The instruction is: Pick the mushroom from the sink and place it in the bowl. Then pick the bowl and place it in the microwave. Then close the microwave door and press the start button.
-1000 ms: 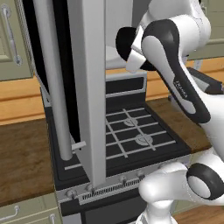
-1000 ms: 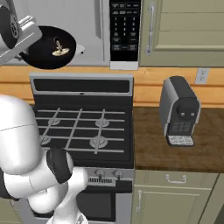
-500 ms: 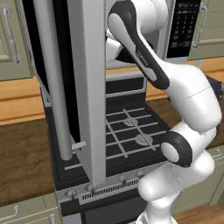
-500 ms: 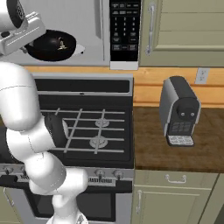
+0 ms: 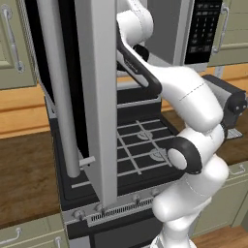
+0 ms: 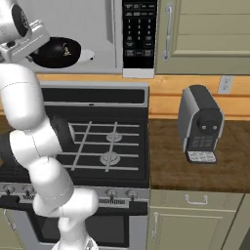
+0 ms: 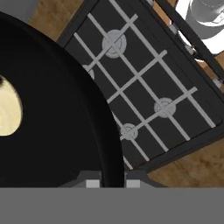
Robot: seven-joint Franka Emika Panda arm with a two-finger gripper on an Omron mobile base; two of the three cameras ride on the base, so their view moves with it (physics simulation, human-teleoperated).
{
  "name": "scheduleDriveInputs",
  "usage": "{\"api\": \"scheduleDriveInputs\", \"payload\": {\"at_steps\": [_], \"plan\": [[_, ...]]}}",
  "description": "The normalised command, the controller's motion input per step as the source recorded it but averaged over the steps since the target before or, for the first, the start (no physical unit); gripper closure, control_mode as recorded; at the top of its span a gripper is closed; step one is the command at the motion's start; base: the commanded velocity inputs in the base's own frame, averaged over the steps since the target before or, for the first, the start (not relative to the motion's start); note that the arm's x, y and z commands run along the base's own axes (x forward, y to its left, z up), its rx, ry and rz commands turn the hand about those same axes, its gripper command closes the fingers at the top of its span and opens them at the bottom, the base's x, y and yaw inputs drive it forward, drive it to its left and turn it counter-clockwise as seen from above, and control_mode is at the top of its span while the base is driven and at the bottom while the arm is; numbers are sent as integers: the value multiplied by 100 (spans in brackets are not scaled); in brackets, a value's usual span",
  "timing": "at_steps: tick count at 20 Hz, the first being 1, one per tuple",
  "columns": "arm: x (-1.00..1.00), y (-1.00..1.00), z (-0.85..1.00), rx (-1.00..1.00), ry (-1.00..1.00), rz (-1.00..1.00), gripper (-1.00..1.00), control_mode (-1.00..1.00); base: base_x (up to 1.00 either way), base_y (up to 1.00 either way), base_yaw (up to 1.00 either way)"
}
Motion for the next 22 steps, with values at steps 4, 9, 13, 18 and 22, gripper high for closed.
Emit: {"api": "scheduleDriveInputs", "payload": {"at_steps": [4, 9, 13, 18, 22], "plan": [[94, -14, -1, -1, -12, 26, 100, -100, 0, 0, 0], [66, -28, -8, -1, -6, 29, -100, -100, 0, 0, 0], [-28, -50, 0, 0, -15, 22, -100, -100, 0, 0, 0], [-100, -79, -11, 0, -29, 18, -100, -100, 0, 0, 0], [-100, -89, -77, 0, -20, 19, -100, -100, 0, 0, 0]]}}
